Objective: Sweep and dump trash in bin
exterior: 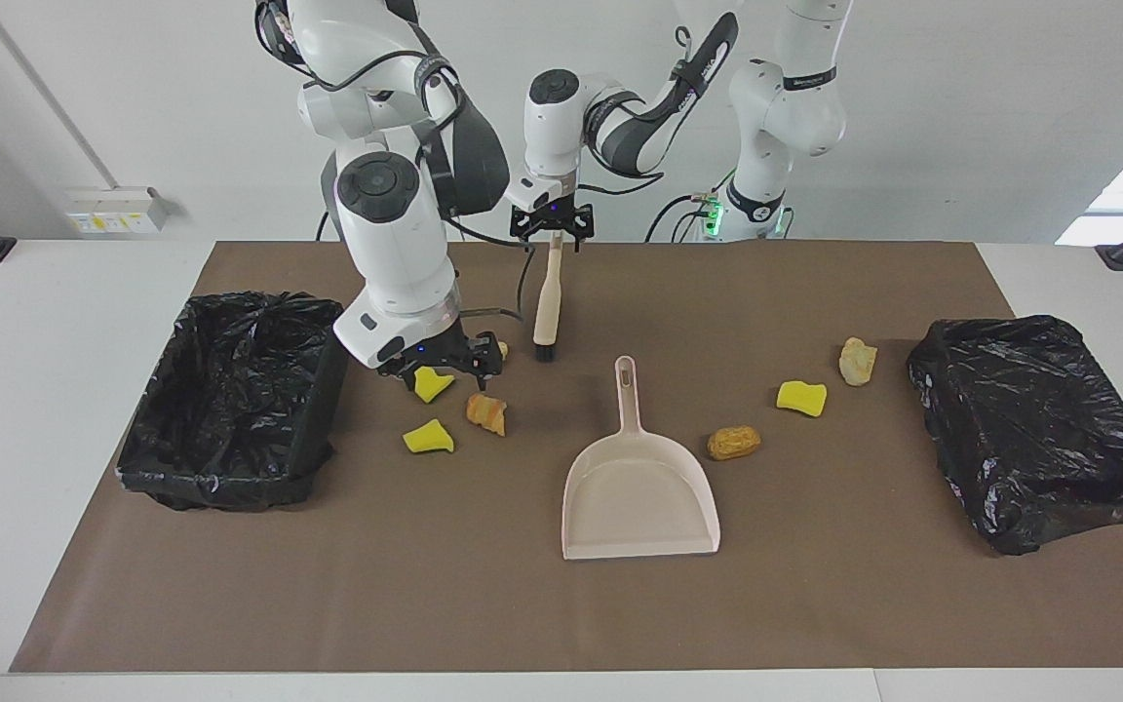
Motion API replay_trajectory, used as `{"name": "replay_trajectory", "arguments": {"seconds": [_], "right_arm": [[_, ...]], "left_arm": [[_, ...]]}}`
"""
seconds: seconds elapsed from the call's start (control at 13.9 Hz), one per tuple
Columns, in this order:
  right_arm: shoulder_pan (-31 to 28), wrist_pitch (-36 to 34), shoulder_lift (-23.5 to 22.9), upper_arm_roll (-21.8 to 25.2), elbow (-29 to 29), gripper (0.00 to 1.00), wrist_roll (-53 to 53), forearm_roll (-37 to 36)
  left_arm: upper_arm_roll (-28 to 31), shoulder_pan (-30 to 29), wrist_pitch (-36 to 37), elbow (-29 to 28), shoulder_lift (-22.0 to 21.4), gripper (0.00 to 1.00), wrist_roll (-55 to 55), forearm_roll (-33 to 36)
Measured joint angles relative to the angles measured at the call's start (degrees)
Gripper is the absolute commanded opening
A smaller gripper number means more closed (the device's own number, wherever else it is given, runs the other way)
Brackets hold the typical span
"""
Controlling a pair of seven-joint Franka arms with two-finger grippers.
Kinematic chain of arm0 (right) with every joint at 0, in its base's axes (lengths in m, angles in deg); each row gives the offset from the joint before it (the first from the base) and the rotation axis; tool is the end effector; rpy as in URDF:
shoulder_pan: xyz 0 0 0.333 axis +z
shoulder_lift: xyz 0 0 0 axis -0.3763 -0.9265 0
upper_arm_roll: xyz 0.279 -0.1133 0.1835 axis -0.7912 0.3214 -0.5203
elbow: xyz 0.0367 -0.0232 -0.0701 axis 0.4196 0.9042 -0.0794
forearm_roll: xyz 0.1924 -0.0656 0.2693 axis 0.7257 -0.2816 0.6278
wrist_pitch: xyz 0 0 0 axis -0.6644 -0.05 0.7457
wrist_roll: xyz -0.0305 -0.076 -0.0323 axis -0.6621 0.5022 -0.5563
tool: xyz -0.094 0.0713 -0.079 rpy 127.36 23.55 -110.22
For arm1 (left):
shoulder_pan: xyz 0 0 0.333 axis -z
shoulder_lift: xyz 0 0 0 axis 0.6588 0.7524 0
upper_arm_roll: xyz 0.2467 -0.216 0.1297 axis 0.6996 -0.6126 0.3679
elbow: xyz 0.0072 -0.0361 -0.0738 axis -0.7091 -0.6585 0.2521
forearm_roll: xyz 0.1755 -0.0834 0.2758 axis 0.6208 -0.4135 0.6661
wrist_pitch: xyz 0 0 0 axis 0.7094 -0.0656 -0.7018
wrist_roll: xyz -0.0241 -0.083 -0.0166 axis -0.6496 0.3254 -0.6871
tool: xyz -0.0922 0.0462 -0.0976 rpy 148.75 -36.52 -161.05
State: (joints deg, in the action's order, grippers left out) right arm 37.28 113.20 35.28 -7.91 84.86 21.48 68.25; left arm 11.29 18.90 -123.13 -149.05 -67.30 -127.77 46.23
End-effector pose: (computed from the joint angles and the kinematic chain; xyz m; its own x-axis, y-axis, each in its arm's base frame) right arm 0.6079 0.1908 0.5010 0.9992 -0.0262 -0.0309 -0.0269 -0.9994 -0.0226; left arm 0.2036 -0.4374 0.3996 0.9959 -0.0726 -0.0544 -0.0714 -0.9972 0.0239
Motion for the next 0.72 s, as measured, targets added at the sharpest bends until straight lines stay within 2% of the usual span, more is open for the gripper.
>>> {"name": "replay_trajectory", "arguments": {"seconds": [0.29, 0.43, 0.58, 0.72], "right_arm": [[0.01, 0.0, 0.0, -0.02, 0.01, 1.0, 0.0, 0.0], [0.01, 0.0, 0.0, -0.02, 0.07, 1.0, 0.0, 0.0], [0.02, 0.0, 0.0, -0.03, 0.11, 1.0, 0.0, 0.0], [0.04, 0.0, 0.0, -0.05, 0.11, 1.0, 0.0, 0.0]], "left_arm": [[0.05, 0.34, 0.08, -0.03, 0.1, 1.0, -0.02, 0.0], [0.05, 0.97, 0.08, -0.05, 0.77, 0.92, -0.02, 0.0], [-0.04, 1.41, 0.09, -0.05, 1.33, 0.67, -0.02, 0.0], [-0.01, 1.47, 0.53, -0.05, 1.43, 0.28, -0.03, 0.0]]}}
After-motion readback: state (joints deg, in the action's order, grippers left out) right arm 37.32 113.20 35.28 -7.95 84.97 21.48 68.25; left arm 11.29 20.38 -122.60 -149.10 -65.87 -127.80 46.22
